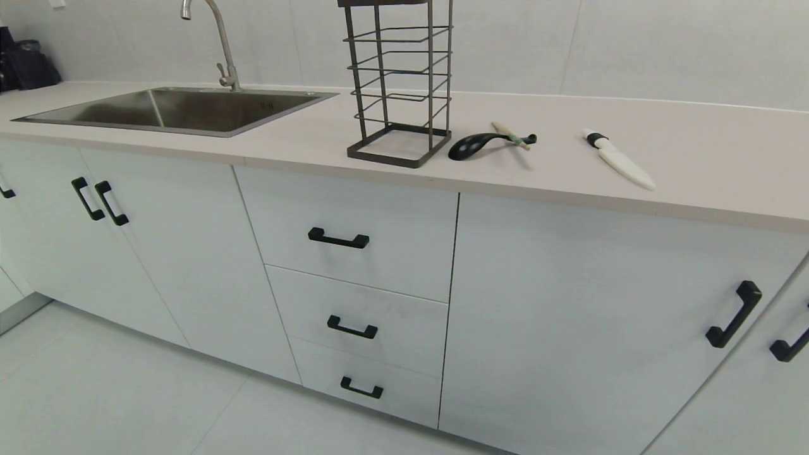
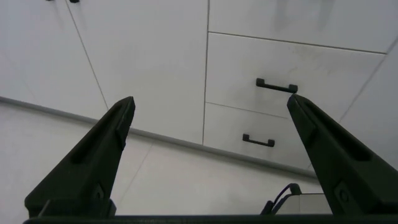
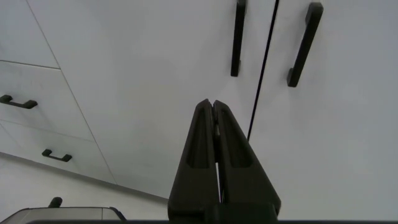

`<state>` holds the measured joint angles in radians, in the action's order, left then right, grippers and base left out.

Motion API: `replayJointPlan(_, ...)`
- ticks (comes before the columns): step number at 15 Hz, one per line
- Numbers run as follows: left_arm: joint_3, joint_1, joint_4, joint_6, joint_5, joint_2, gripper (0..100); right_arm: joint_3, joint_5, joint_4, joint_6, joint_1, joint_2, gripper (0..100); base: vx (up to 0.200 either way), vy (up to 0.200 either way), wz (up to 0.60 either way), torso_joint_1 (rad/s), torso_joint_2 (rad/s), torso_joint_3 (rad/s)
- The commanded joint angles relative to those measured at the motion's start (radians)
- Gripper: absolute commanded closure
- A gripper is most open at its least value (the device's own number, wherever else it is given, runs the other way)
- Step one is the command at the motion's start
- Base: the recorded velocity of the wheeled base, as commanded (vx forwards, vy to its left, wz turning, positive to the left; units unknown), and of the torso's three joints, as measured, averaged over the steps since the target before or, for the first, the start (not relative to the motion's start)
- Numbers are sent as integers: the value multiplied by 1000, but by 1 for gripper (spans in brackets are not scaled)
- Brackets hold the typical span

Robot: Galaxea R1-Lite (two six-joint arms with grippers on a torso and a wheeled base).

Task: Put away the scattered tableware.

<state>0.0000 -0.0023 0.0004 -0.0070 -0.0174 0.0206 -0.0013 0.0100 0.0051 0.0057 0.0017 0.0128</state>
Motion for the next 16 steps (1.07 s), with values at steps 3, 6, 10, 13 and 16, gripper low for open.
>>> replayJointPlan(3, 0, 1, 0, 10, 2, -21, 0, 0, 1, -1, 0, 0, 3, 100, 0, 0, 0, 0, 0, 0)
replayJointPlan(6, 0, 1, 0, 4, 2, -21, 0, 0, 1, -1, 0, 0, 3, 100, 0, 0, 0, 0, 0, 0)
replayJointPlan(10, 0, 1, 0, 4, 1, -21, 0, 0, 1, -1, 0, 0, 3, 100, 0, 0, 0, 0, 0, 0)
replayJointPlan(13, 0, 1, 0, 9, -2, -21, 0, 0, 1, -1, 0, 0, 3, 100, 0, 0, 0, 0, 0, 0)
replayJointPlan(16, -140, 2, -214, -47, -49, -2, 0, 0, 1, -1, 0, 0, 3, 100, 0, 0, 0, 0, 0, 0)
